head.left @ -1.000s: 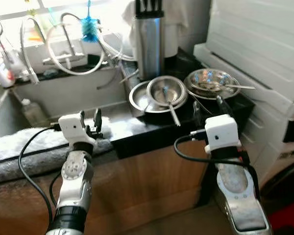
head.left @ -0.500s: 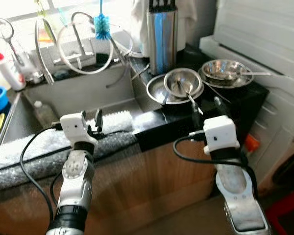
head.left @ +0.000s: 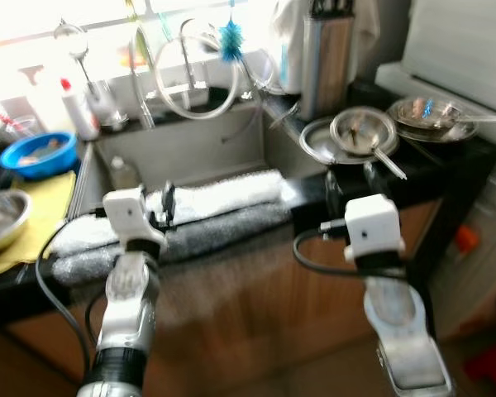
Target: Kitchen organization
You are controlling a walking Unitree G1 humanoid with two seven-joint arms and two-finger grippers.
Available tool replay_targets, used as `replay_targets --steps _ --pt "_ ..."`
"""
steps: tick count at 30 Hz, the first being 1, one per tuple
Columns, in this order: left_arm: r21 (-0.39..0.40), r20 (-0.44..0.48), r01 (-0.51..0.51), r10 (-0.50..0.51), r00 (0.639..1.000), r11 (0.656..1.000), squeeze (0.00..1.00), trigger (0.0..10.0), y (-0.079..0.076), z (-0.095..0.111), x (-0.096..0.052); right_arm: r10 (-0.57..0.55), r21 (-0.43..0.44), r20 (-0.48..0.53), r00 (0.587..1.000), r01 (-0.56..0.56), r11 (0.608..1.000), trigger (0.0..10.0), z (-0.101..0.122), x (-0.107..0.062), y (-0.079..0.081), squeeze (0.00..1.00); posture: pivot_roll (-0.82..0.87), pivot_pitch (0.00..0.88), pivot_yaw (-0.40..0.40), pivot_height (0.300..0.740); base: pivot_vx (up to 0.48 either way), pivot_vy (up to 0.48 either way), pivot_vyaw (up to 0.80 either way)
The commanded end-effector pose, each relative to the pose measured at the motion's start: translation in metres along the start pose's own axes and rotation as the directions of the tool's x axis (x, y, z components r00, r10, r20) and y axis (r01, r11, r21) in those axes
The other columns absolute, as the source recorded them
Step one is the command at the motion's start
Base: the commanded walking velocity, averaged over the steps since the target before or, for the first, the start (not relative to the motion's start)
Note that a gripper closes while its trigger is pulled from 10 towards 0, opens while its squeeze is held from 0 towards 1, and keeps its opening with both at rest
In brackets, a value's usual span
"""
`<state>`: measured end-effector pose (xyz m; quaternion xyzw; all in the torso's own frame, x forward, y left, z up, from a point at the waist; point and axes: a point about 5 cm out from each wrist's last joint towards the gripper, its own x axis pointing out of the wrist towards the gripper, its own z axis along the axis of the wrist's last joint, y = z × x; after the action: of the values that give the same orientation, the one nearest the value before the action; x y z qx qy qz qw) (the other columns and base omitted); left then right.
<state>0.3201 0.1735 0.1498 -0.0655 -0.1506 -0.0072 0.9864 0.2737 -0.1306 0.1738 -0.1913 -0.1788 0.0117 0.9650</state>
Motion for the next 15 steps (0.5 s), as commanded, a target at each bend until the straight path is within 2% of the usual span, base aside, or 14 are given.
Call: replay_targets --steps 1,10,15 --pt "0.008 0.021 0.034 -0.034 0.999 0.999 0.00 10.0 -0.007 0.007 0.005 -0.013 -0.003 -0.001 1.000 0.013 1.000 10.0 -0.001 0.001 -0.003 0.00 -0.12 0.000 0.125 0.740 0.000 0.000 0.00" --pt "0.026 0.012 0.073 -0.073 0.997 0.997 0.00 10.0 -0.012 0.005 0.002 -0.072 0.024 -0.036 0.997 0.073 0.997 10.0 -0.007 0.000 -0.009 0.00 -0.11 0.000 0.131 0.740 0.000 0.000 0.00" --pt "0.028 0.006 0.081 -0.081 0.997 0.996 0.00 10.0 -0.012 0.004 0.000 -0.103 0.066 -0.075 0.992 0.108 0.992 10.0 -0.013 0.000 -0.013 0.00 -0.11 0.000 0.135 0.740 0.000 0.000 -0.73"
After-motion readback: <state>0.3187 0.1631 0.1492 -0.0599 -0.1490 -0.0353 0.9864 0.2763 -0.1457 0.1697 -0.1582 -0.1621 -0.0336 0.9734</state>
